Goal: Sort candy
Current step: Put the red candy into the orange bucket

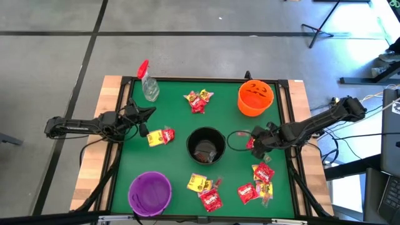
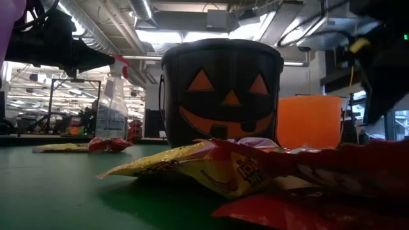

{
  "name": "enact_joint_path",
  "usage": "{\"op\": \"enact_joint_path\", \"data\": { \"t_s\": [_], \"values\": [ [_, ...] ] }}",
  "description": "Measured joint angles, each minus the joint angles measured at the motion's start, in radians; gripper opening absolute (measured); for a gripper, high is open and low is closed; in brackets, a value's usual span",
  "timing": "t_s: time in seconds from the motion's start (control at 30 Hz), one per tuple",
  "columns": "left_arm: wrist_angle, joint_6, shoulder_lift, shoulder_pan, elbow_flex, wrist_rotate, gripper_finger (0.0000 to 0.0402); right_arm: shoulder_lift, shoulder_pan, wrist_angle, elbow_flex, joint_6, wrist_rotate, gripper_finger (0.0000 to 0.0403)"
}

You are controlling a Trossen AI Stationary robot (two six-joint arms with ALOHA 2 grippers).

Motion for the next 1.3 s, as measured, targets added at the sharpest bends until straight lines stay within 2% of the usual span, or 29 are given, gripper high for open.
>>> {"op": "enact_joint_path", "data": {
  "t_s": [0.13, 0.27, 0.37, 0.5, 0.73, 1.1, 1.2, 1.3],
  "values": [
    [0.000, 0.000, 0.000, 0.000, 0.000, 0.000, 0.0002, 0.000, 0.000, 0.121, -0.089, 0.018, -0.003, 0.0234],
    [0.000, 0.000, 0.000, 0.000, 0.000, 0.000, 0.0002, 0.000, 0.000, 0.155, -0.140, 0.027, -0.003, 0.0287],
    [0.000, 0.000, 0.000, 0.000, 0.000, 0.000, 0.0002, 0.010, 0.000, 0.156, -0.163, 0.045, 0.000, 0.0309],
    [0.000, 0.000, 0.000, 0.000, 0.000, 0.000, 0.0002, 0.043, 0.000, 0.173, -0.179, 0.046, -0.001, 0.0314],
    [0.000, 0.000, 0.000, 0.000, 0.000, 0.000, 0.0002, 0.104, 0.000, 0.213, -0.177, 0.044, -0.027, 0.0278],
    [0.000, 0.000, 0.000, 0.000, 0.000, 0.000, 0.0002, 0.103, 0.000, 0.210, -0.176, 0.046, -0.041, 0.0123],
    [0.000, 0.000, 0.000, 0.000, 0.000, 0.000, 0.0002, 0.099, 0.000, 0.207, -0.176, 0.049, -0.042, 0.0099],
    [0.000, 0.000, 0.000, 0.000, 0.000, 0.000, 0.0002, 0.094, 0.000, 0.184, -0.159, 0.050, -0.046, 0.0093]
  ]
}}
